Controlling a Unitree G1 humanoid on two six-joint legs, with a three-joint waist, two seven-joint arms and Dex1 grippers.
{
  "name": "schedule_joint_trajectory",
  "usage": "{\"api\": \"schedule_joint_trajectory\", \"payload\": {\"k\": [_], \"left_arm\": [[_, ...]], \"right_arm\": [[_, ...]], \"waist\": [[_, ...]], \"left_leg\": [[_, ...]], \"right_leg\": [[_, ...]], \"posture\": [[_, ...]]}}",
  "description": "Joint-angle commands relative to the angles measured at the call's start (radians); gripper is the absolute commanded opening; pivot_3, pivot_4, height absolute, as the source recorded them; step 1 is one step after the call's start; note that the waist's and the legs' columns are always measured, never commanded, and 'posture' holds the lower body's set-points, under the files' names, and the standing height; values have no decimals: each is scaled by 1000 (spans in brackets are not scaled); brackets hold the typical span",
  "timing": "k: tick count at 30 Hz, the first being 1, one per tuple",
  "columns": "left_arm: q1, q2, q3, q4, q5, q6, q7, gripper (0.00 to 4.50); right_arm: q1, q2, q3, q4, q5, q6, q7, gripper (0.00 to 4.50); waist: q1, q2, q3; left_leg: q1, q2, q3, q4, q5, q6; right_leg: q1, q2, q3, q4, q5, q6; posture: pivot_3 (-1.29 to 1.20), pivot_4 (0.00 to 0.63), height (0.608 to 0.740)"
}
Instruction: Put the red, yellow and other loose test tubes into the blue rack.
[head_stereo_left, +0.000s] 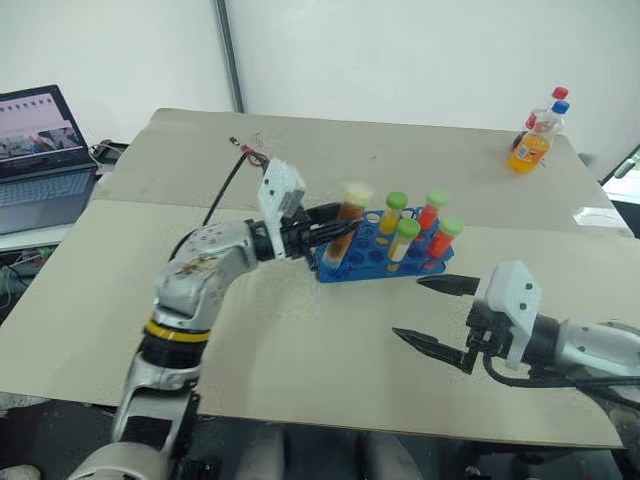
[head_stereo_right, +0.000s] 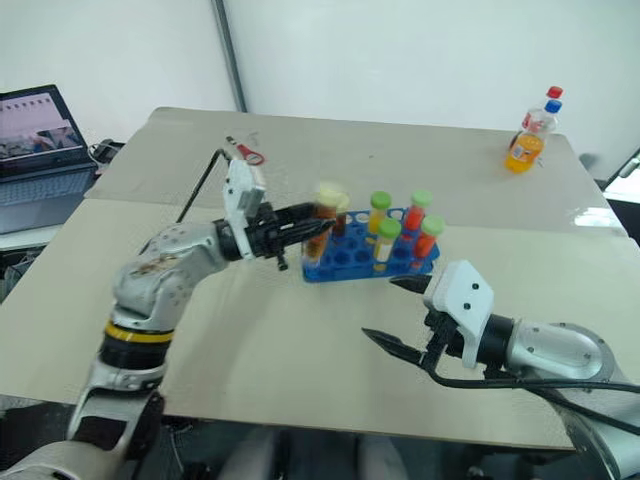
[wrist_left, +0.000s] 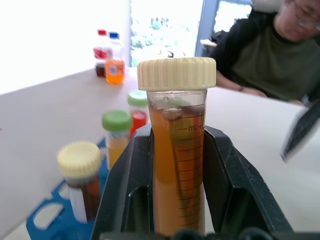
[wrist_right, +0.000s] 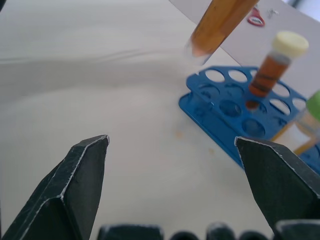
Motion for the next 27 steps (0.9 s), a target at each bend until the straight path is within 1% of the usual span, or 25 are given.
{"api": "schedule_joint_trajectory", "payload": {"k": [1,3,5,8,12,19,22,27], "left_arm": [[-30,-44,-14,74,51,-134,10,845],[-46,-79,-25,144,73,-194,6,845],[-50,-110,-31,190,80,-211,7,845],[-43,-133,-37,232,98,-248,-3,845],[-52,-163,-40,289,129,-289,25,845],[-35,-157,-40,323,155,-319,18,845],[-30,-161,-32,350,174,-329,57,845],[-29,-175,-40,376,190,-367,62,845]], "right_arm": [[-12,17,5,-38,-43,60,-110,4500],[-14,37,12,-53,-28,92,-144,4500],[-11,45,22,-67,-33,112,-166,4500],[-14,50,28,-73,-45,125,-187,4500],[-7,54,7,-75,-40,137,-199,4500],[15,50,-9,-83,-45,145,-199,4500],[12,51,-12,-82,-49,145,-201,4500],[10,45,-24,-76,-51,146,-196,4500]], "waist": [[-1,0,0],[0,0,0],[-1,0,0],[-2,0,0],[-1,0,0],[-2,0,0],[-1,0,0],[-1,0,0]], "left_leg": [[0,0,0,0,0,0],[0,0,0,0,0,0],[0,0,0,-1,0,0],[0,0,0,-1,0,0],[0,0,0,-1,0,0],[0,0,0,-1,0,0],[0,0,0,-1,0,0],[0,0,0,-1,0,0]], "right_leg": [[0,0,0,0,0,0],[0,0,0,0,0,0],[0,0,0,0,0,0],[0,0,0,-1,0,0],[0,0,0,-1,0,0],[0,0,0,-1,0,0],[0,0,0,-1,0,0],[0,0,0,-1,0,0]], "posture": [[0,150,719],[0,150,719],[0,150,719],[0,150,719],[0,150,719],[0,150,719],[0,150,719],[0,150,719]]}}
